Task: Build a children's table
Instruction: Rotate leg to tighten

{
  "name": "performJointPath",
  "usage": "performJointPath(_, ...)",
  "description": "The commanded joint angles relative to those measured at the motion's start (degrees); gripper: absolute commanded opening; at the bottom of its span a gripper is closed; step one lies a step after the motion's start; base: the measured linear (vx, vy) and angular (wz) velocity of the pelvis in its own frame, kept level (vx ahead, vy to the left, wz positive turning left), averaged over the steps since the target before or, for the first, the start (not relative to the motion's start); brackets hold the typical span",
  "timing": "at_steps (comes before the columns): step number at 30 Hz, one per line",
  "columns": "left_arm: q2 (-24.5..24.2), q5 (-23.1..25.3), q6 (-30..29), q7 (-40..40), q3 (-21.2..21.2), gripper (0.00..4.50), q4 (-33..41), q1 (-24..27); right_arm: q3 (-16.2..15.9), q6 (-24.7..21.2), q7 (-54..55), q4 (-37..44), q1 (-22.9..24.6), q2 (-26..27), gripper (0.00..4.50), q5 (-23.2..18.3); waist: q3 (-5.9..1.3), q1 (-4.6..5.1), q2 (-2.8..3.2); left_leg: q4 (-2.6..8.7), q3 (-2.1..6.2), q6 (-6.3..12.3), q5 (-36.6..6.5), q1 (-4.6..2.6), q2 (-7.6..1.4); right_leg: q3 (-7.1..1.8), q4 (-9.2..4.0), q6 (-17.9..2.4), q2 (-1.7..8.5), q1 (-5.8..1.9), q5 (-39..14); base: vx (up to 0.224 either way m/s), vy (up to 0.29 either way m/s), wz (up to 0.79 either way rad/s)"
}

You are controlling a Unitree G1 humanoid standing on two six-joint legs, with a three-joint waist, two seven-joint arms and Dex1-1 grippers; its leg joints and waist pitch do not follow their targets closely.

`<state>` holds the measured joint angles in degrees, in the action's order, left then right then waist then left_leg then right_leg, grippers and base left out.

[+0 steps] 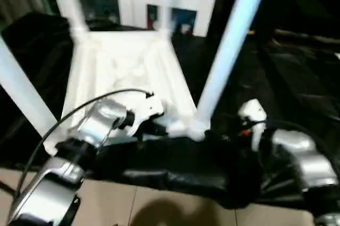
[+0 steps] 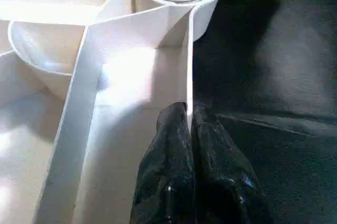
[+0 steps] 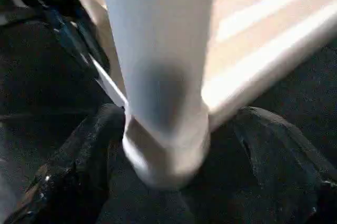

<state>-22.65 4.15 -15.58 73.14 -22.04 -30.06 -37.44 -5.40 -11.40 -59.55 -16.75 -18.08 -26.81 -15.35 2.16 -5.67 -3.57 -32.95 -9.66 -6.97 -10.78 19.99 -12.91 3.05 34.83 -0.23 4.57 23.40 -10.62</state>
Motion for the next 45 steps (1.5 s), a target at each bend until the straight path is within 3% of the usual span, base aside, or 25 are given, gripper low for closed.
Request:
performJointPath(1,-0.4,0.0,-2.5,3.3,-3.7,0.0,1.6,2.9,-0.9,-0.9,-1.9,1.5,1.0,-1.8,3.76,0.4,-2.84,-0.08,0.4,3.79,-0.73,3.86,-10.0,-0.07,-0.38,-1.96,-3.35,-14.0,2.54,-3.2,-5.0,0.0,0.0,0.0)
performJointPath(9,-0.6,-0.3,-4.6,4.0,-3.8,0.0,5.1,3.8,-4.0,0.5,-2.3,0.4,0.8,-0.7,3.76,2.6,-2.8,-0.11,0.34,3.9,-0.66,2.54,-11.3,0.04,-0.2,-1.96,-3.8,-11.9,2.64,-3.17,-9.7,0.0,0.0,0.0)
performJointPath(16,-0.3,-0.4,-5.2,3.4,-4.1,0.0,5.9,3.7,-4.7,2.1,-1.0,-2.8,-1.3,1.1,3.76,3.9,-3.01,-0.09,0.36,3.66,-0.72,2.85,-9.1,0.1,-0.1,-1.93,-3.27,-13.0,2.49,-3.26,-5.3,0.0,0.0,0.0)
performJointPath(19,-0.5,-0.4,-5.7,3.4,-4.2,0.0,6.4,3.9,-4.9,2.2,-1.3,-3.0,-1.5,1.2,3.47,3.9,-3.02,-0.11,0.44,3.68,-0.7,2.91,-9.0,0.04,-0.11,-1.89,-3.21,-13.1,2.45,-3.33,-4.8,0.0,0.0,0.0)
performJointPath(26,-0.8,-0.4,-6.2,3.6,-4.3,0.0,6.7,4.2,-4.7,2.6,-2.0,-3.8,-1.6,1.3,2.81,4.2,-3.03,-0.09,0.34,3.64,-0.69,3.06,-9.1,0.11,-0.08,-1.91,-3.25,-12.8,2.52,-3.41,-5.6,0.0,0.0,0.0)
performJointPath(34,-1.7,-0.5,-6.8,4.6,-4.5,0.0,7.2,4.8,-4.4,2.8,-2.0,-4.4,-1.6,1.8,2.67,3.8,-3.12,0.17,0.6,3.61,-0.66,3.04,-9.0,0.03,-0.09,-1.85,-3.09,-13.6,2.42,-3.45,-4.0,0.0,0.0,0.0)
performJointPath(36,-1.0,-0.2,-7.1,2.5,-3.9,0.0,6.3,4.9,-1.7,2.5,2.9,-6.5,-1.4,4.2,2.66,2.9,-3.14,0.34,0.62,3.54,-0.73,3.12,-8.8,0.08,-0.02,-1.91,-3.03,-13.9,2.42,-3.39,-3.3,0.0,0.0,0.0)
performJointPath(38,0.1,0.1,-7.6,0.3,-3.3,0.0,5.3,4.5,-0.5,2.6,6.3,-8.0,-1.6,5.5,2.66,3.0,-2.97,0.58,0.61,3.73,-0.67,2.37,-10.2,0.14,0.04,-1.84,-3.32,-13.6,2.49,-3.32,-6.0,0.0,0.0,0.0)
performJointPath(39,2.2,0.9,-8.7,-4.2,-2.3,0.0,3.4,3.6,1.5,3.1,13.5,-11.0,-2.3,8.4,2.66,3.7,-2.88,0.77,0.48,3.86,-0.57,1.68,-11.6,0.19,0.05,-1.77,-3.58,-12.7,2.52,-3.42,-9.2,0.0,0.0,0.0)
performJointPath(40,3.1,1.3,-9.2,-6.1,-2.1,0.0,2.5,3.2,2.3,3.4,17.0,-12.3,-2.6,9.7,2.65,4.0,-2.56,0.94,0.62,3.99,-0.62,0.94,-14.1,-0.14,0.09,-1.8,-4.26,-11.7,2.6,-2.87,-13.9,0.0,0.0,0.0)
performJointPath(41,5.3,1.7,-9.6,-10.0,-1.1,0.0,0.4,2.3,3.9,3.3,22.4,-13.7,-3.0,12.0,2.65,4.0,-2.45,1.04,0.68,4.12,-0.5,0.53,-15.6,-0.13,0.16,-1.72,-4.51,-10.8,2.63,-2.91,-17.1,0.0,0.0,0.0)
performJointPath(42,6.7,1.9,-9.9,-12.7,-0.4,0.0,-1.2,1.6,5.0,3.1,25.9,-14.7,-3.3,13.6,2.65,3.9,-2.37,1.36,0.6,4.22,-0.27,-0.42,-17.4,-0.17,0.3,-1.58,-4.99,-8.9,2.67,-2.8,-22.4,0.0,0.0,0.0)
performJointPath(43,8.4,2.4,-9.7,-16.3,0.3,0.0,-3.3,0.6,6.2,2.7,30.1,-15.7,-3.8,15.3,2.65,3.8,-2.48,1.35,0.63,4.23,-0.09,-0.77,-18.3,-0.39,0.35,-1.54,-5.36,-7.4,2.8,-2.63,-25.4,-0.053,-0.002,-0.05)
performJointPath(45,11.1,3.1,-9.0,-21.8,1.2,0.0,-7.0,-1.0,7.4,2.7,36.5,-17.4,-4.9,17.7,2.65,4.3,-2.41,1.57,0.67,4.08,-0.18,-0.67,-19.3,-0.72,0.59,-1.54,-5.99,-6.1,2.64,-1.99,-28.1,0.0,0.0,0.0)
